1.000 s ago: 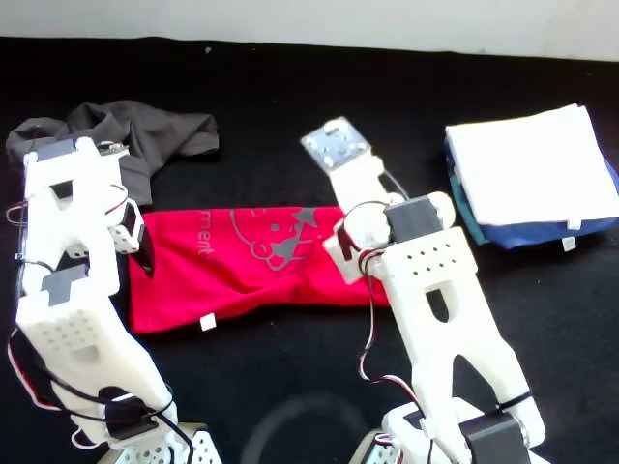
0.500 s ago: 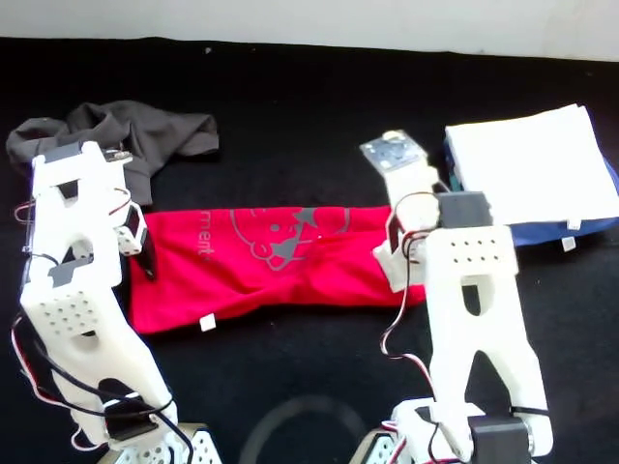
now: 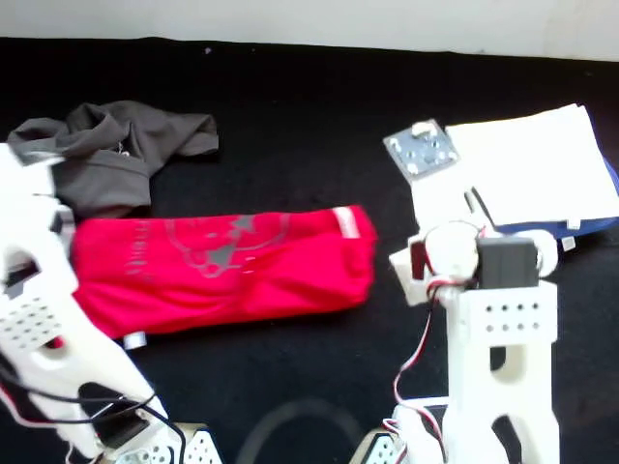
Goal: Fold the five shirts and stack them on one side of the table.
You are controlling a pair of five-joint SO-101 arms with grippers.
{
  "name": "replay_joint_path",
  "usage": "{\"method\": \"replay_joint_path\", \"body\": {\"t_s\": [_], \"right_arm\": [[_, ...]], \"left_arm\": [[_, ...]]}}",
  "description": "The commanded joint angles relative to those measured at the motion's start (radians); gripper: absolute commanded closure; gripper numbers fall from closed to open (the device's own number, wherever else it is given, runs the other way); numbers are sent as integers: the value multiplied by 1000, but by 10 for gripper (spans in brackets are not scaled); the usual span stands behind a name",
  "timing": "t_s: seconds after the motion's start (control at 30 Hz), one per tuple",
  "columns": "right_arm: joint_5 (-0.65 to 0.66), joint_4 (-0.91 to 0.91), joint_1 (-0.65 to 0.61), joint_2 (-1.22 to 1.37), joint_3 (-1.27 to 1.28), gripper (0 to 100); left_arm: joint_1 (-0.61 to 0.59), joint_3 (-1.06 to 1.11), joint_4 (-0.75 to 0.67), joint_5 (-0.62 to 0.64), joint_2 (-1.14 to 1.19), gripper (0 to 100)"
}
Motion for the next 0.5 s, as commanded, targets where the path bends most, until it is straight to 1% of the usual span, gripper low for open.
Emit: {"method": "replay_joint_path", "body": {"t_s": [0.0, 0.1, 0.27, 0.3, 0.33, 0.37, 0.4, 0.43, 0.47], "right_arm": [[9, -102, 15, -67, 183, 839], [6, -229, 27, -119, 375, 839], [3, -450, 137, -237, 676, 840], [3, -486, 163, -262, 734, 844], [3, -516, 186, -289, 791, 870], [3, -542, 202, -312, 842, 920], [5, -564, 213, -338, 888, 991], [6, -579, 222, -363, 929, 995], [8, -591, 228, -390, 966, 976]], "left_arm": [[-90, -101, 21, -75, -13, 991], [-130, -108, 21, -133, -13, 991], [-128, -102, 26, -146, -21, 991], [-107, -82, 26, -144, -31, 991], [-77, -39, 26, -144, -48, 991], [-48, 16, 26, -144, -74, 991], [-16, 79, 26, -144, -113, 991], [15, 145, 26, -144, -156, 991], [51, 216, 26, -144, -208, 991]]}}
